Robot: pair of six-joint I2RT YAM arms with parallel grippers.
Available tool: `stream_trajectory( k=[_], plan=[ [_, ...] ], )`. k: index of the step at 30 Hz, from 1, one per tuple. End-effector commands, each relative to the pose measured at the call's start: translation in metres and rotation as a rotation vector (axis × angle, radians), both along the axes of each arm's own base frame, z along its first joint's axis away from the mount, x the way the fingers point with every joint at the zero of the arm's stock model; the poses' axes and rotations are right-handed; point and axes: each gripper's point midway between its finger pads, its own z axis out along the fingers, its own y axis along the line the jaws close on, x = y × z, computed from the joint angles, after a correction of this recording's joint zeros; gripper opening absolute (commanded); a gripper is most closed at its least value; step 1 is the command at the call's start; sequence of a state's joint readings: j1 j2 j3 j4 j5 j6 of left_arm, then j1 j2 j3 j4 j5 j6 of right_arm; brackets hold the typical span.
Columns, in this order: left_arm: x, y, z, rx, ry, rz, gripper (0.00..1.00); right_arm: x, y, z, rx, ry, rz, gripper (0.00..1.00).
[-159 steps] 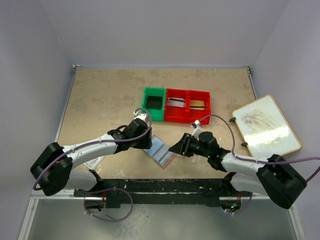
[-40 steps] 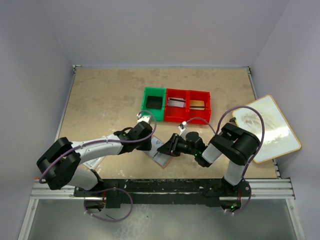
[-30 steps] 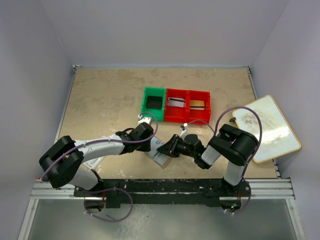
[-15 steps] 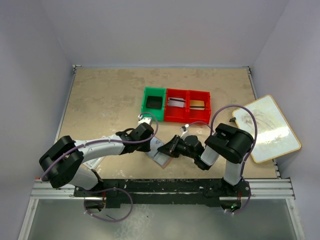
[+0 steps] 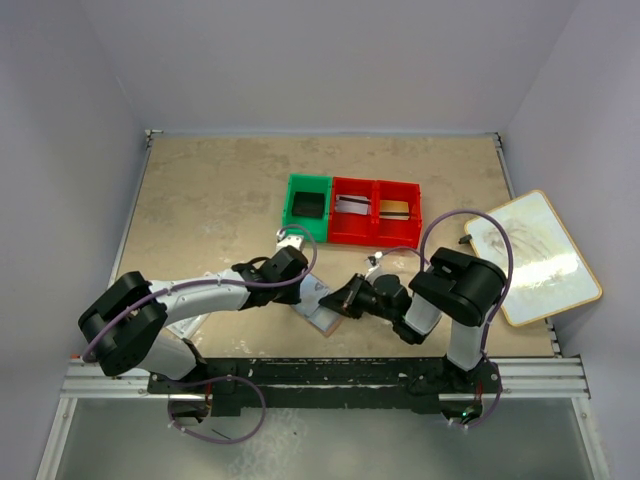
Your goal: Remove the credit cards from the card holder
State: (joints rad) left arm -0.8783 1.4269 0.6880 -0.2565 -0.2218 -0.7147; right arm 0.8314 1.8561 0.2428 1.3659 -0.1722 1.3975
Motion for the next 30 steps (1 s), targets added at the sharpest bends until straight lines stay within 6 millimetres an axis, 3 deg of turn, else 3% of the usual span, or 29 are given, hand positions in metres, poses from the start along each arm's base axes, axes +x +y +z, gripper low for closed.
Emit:
stream_trajectory(
  k=[1, 9, 18, 20, 22, 26, 30],
  plan=[
    [0.006, -0.003, 0.008, -0.01, -0.036, 0.001, 0.21, -0.004, -0.007, 0.007, 0.032, -0.015, -0.023, 0.02],
    [0.005, -0.009, 0.014, -0.032, -0.04, -0.018, 0.21, -0.006, -0.01, 0.006, 0.034, -0.006, -0.033, 0.05],
    [0.014, -0.052, 0.067, -0.241, -0.133, -0.074, 0.3, -0.001, -0.007, 0.002, 0.019, 0.002, -0.042, 0.08],
    [0.016, -0.056, 0.065, -0.25, -0.138, -0.08, 0.31, -0.001, -0.008, 0.001, 0.015, 0.004, -0.041, 0.08],
    [0.018, -0.055, 0.05, -0.204, -0.12, -0.079, 0.3, -0.002, -0.009, 0.0, 0.013, 0.004, -0.041, 0.09],
    [0.02, -0.041, 0.025, -0.121, -0.09, -0.007, 0.24, -0.004, -0.011, 0.0, 0.011, 0.008, -0.041, 0.09],
    [0.014, -0.032, 0.014, -0.1, -0.073, 0.005, 0.24, -0.006, -0.011, -0.002, 0.009, 0.014, -0.037, 0.1]
  ],
)
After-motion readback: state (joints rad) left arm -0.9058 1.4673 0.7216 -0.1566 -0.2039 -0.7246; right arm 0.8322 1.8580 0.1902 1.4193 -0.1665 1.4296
